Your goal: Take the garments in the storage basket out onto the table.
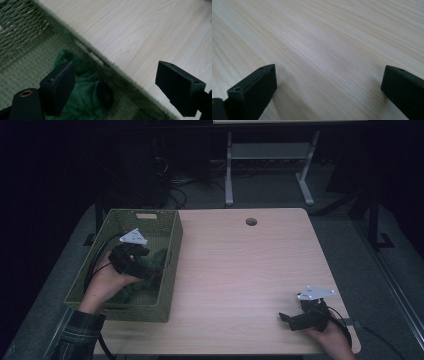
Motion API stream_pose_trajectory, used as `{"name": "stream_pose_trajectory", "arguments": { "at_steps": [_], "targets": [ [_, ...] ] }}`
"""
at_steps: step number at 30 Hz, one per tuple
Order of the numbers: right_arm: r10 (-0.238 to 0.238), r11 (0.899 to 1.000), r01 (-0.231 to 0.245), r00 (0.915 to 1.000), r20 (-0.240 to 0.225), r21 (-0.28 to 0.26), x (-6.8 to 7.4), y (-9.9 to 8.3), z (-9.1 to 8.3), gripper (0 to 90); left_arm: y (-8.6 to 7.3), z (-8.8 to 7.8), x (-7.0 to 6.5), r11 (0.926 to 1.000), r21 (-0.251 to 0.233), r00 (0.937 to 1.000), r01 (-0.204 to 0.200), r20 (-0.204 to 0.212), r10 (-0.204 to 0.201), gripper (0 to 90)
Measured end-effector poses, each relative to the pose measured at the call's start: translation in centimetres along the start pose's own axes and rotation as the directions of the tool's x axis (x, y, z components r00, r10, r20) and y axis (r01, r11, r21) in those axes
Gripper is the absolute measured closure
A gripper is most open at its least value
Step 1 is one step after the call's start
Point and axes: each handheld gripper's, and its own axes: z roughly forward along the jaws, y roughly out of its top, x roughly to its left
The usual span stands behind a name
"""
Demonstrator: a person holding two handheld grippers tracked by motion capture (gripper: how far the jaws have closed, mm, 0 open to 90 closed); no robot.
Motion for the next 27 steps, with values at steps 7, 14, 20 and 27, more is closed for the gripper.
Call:
{"name": "stream_pose_trajectory", "arguments": {
  "at_steps": [7, 14, 20, 27],
  "targets": [
    [0.0, 1.0, 0.0, 1.0, 0.001, 0.0, 0.0, 0.0, 0.0, 0.0, -1.7, -0.6, 1.6, 0.9995, 0.003, 0.9992, 0.032, -0.024, -0.032, 18.8],
    [-0.003, 1.0, 0.003, 1.0, 0.0, -0.001, 0.0, 0.0, 0.0, 0.0, -3.1, -0.8, 3.1, 0.9991, 0.027, 0.9979, 0.032, -0.058, -0.03, 21.3],
    [0.001, 1.0, -0.001, 1.0, 0.0, 0.0, 0.0, 0.0, 0.0, 0.0, -4.3, -0.1, 3.8, 0.9978, 0.064, 0.9969, 0.02, -0.078, -0.015, 22.3],
    [0.001, 1.0, -0.001, 1.0, 0.0, 0.001, 0.0, 0.0, 0.0, 0.0, -5.3, 0.7, 4.5, 0.9948, 0.096, 0.9957, 0.032, -0.09, -0.023, 22.5]
  ]
}}
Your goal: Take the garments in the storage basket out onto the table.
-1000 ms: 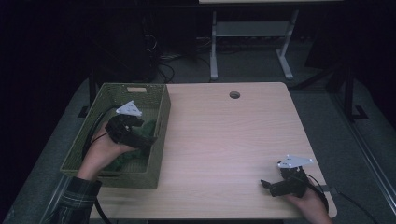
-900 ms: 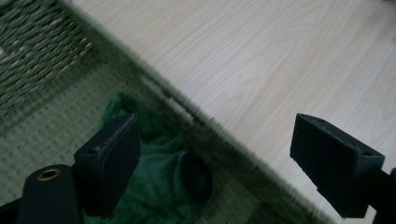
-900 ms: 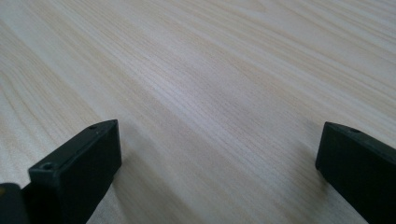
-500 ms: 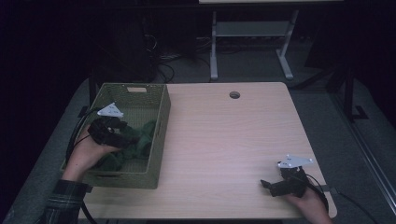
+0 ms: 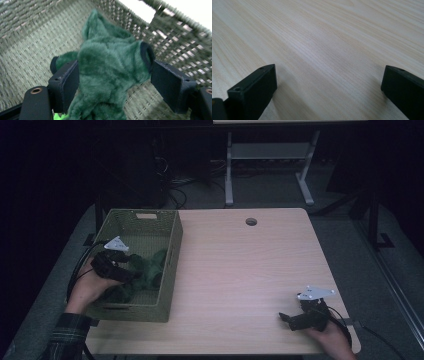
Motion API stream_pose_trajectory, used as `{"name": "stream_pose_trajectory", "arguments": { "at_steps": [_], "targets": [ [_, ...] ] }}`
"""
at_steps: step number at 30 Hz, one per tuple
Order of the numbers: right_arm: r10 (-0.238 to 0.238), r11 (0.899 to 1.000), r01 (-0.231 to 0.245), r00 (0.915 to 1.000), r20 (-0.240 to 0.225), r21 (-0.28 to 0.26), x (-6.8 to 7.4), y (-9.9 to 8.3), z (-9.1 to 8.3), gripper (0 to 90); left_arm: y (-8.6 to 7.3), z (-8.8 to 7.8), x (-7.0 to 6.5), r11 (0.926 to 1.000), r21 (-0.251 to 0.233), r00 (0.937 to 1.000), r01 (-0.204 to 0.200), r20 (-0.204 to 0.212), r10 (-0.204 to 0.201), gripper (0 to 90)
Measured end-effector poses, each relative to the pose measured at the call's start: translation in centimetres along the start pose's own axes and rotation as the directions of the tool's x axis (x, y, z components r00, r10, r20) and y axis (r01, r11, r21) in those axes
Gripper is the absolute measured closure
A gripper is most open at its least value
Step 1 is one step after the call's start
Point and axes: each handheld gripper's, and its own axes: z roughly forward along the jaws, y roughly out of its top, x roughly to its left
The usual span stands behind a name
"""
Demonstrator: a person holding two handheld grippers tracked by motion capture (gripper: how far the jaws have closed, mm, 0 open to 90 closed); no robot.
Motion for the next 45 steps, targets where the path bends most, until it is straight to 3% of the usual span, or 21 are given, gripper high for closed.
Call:
{"name": "stream_pose_trajectory", "arguments": {
  "at_steps": [10, 17, 20, 25, 32, 38, 42, 45],
  "targets": [
    [0.0, 1.0, 0.0, 1.0, 0.0, 0.0, 0.0, 0.0, 0.0, 0.0, -1.3, 2.1, 0.9, 0.995, 0.1, 1.0, 0.002, -0.006, -0.001, 21.1],
    [0.0, 1.0, 0.0, 1.0, 0.0, -0.001, 0.0, 0.0, 0.0, 0.0, -1.8, 3.3, 1.0, 0.9898, 0.142, 1.0, -0.006, 0.001, 0.006, 19.6],
    [0.0, 1.0, 0.0, 1.0, 0.0, 0.0, 0.0, 0.0, 0.0, 0.0, -1.9, 3.9, 1.1, 0.983, 0.181, 0.9996, -0.027, -0.002, 0.028, 19.1],
    [0.0, 1.0, 0.0, 1.0, 0.0, 0.0, 0.0, 0.0, 0.0, 0.0, -2.1, 4.6, 1.0, 0.9805, 0.195, 0.9996, -0.027, 0.003, 0.027, 18.7],
    [0.0, 1.0, 0.0, 1.0, 0.0, 0.0, 0.0, 0.0, 0.0, 0.0, -2.1, 5.7, 0.9, 0.9671, 0.248, 0.9983, -0.058, 0.006, 0.059, 20.1],
    [0.0, 1.0, 0.0, 1.0, 0.0, 0.0, 0.0, 0.0, 0.0, 0.0, -2.1, 6.1, 0.9, 0.9558, 0.282, 0.9964, -0.083, 0.005, 0.085, 37.8],
    [0.0, 1.0, 0.0, 1.0, 0.0, 0.0, 0.0, 0.0, 0.0, 0.0, -2.0, 5.9, 1.0, 0.9548, 0.286, 0.9968, -0.08, 0.014, 0.079, 61.3],
    [0.0, 1.0, 0.0, 1.0, 0.0, 0.0, 0.0, 0.0, 0.0, 0.0, -1.8, 5.6, 1.0, 0.9565, 0.282, 0.9973, -0.073, 0.018, 0.071, 70.5]
  ]
}}
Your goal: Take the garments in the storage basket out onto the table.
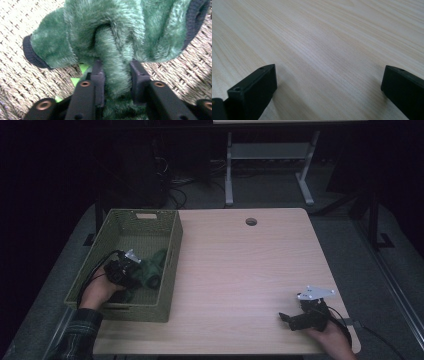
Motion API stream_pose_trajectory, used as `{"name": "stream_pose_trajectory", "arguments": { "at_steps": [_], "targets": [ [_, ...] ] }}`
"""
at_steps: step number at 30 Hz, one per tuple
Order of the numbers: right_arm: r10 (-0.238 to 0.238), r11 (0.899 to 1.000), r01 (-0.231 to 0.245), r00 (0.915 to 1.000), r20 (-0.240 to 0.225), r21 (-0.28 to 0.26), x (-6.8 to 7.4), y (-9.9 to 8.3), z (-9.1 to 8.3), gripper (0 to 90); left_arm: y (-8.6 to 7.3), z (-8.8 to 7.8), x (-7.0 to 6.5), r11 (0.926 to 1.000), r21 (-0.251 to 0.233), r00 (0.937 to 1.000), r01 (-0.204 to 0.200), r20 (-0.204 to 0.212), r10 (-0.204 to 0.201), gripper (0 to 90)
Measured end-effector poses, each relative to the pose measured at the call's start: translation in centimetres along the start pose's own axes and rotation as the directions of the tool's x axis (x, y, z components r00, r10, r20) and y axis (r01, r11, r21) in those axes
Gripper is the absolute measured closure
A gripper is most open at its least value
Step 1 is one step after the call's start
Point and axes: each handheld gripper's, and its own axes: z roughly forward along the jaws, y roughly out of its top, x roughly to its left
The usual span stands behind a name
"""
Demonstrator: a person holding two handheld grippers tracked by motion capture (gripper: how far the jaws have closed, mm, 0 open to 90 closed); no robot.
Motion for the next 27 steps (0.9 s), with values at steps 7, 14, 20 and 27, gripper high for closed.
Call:
{"name": "stream_pose_trajectory", "arguments": {
  "at_steps": [7, 14, 20, 27],
  "targets": [
    [0.0, 1.0, 0.0, 1.0, 0.0, 0.0, 0.0, 0.0, 0.0, 0.0, 0.0, -2.0, 0.5, 0.9987, -0.046, 0.9997, 0.021, -0.01, -0.021, 73.7],
    [0.0, 1.0, 0.0, 1.0, 0.0, 0.0, 0.0, 0.0, 0.0, 0.0, 0.1, -4.2, 0.7, 0.9947, -0.097, 0.9989, 0.034, -0.027, -0.037, 74.6],
    [0.0, 1.0, 0.0, 1.0, 0.0, 0.0, 0.0, 0.0, 0.0, 0.0, 0.3, -6.7, 1.0, 0.9868, -0.153, 0.9981, 0.055, -0.021, -0.058, 74.9],
    [0.0, 1.0, 0.0, 1.0, 0.0, 0.0, 0.0, 0.0, 0.0, 0.0, 0.7, -9.2, 1.5, 0.9802, -0.187, 0.9965, 0.065, -0.039, -0.073, 75.0]
  ]
}}
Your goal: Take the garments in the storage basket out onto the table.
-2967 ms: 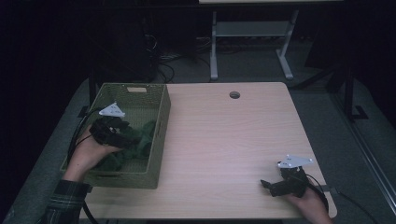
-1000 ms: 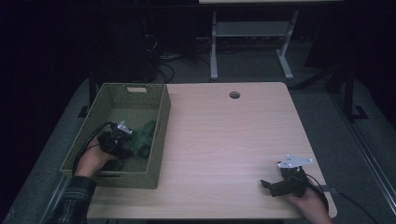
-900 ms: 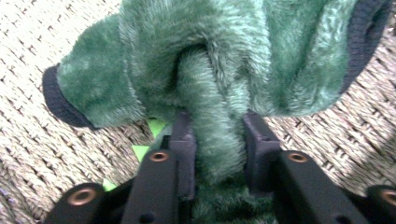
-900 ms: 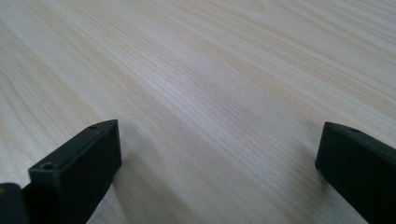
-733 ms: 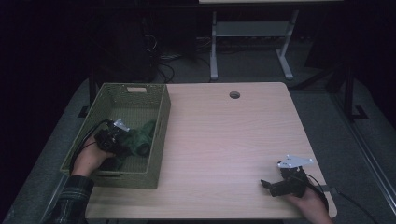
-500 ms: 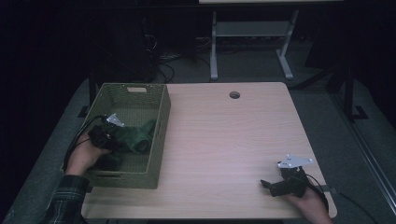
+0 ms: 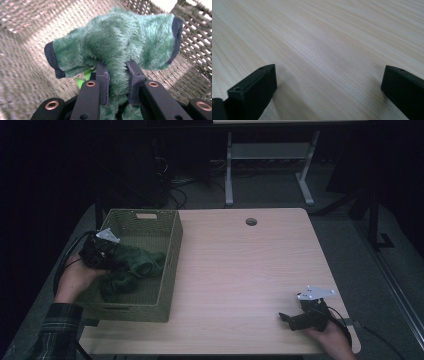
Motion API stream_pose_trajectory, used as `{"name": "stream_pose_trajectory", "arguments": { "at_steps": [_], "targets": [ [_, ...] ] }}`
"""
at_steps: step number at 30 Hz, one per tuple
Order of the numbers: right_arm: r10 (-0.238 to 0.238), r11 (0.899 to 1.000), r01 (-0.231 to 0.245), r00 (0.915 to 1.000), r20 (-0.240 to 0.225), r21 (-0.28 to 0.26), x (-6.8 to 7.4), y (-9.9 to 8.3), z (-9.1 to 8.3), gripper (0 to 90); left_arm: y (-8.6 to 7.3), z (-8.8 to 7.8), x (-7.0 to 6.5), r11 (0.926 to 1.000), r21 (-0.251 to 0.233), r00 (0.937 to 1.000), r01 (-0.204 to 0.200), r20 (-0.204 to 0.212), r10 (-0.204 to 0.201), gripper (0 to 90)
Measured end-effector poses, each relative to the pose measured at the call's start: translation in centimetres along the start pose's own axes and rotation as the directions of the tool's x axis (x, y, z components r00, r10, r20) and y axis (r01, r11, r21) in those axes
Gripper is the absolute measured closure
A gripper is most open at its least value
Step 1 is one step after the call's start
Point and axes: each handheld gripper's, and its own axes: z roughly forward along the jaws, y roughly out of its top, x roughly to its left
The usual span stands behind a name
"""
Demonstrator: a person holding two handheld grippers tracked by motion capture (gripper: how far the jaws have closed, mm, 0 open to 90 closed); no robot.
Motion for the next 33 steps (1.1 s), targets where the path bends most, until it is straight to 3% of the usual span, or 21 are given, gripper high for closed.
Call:
{"name": "stream_pose_trajectory", "arguments": {
  "at_steps": [7, 20, 27, 33],
  "targets": [
    [0.0, 1.0, 0.0, 1.0, 0.0, 0.0, 0.0, 0.0, 0.0, 0.0, 1.2, -2.7, 0.1, 0.9987, -0.05, 0.9997, -0.005, -0.026, 0.004, 75.6],
    [0.0, 1.0, 0.0, 1.0, 0.0, -0.001, 0.0, 0.0, 0.0, 0.0, 4.7, -7.3, -0.7, 0.9909, -0.118, 0.9968, -0.065, -0.055, 0.058, 76.0],
    [0.0, 1.0, 0.0, 1.0, 0.0, -0.001, 0.0, 0.0, 0.0, 0.0, 6.3, -9.2, -1.6, 0.983, -0.154, 0.9944, -0.1, -0.05, 0.093, 76.3],
    [0.0, 1.0, 0.0, 1.0, 0.0, -0.001, 0.0, 0.0, 0.0, 0.0, 7.7, -9.9, -2.7, 0.9772, -0.174, 0.9924, -0.122, -0.034, 0.118, 76.7]
  ]
}}
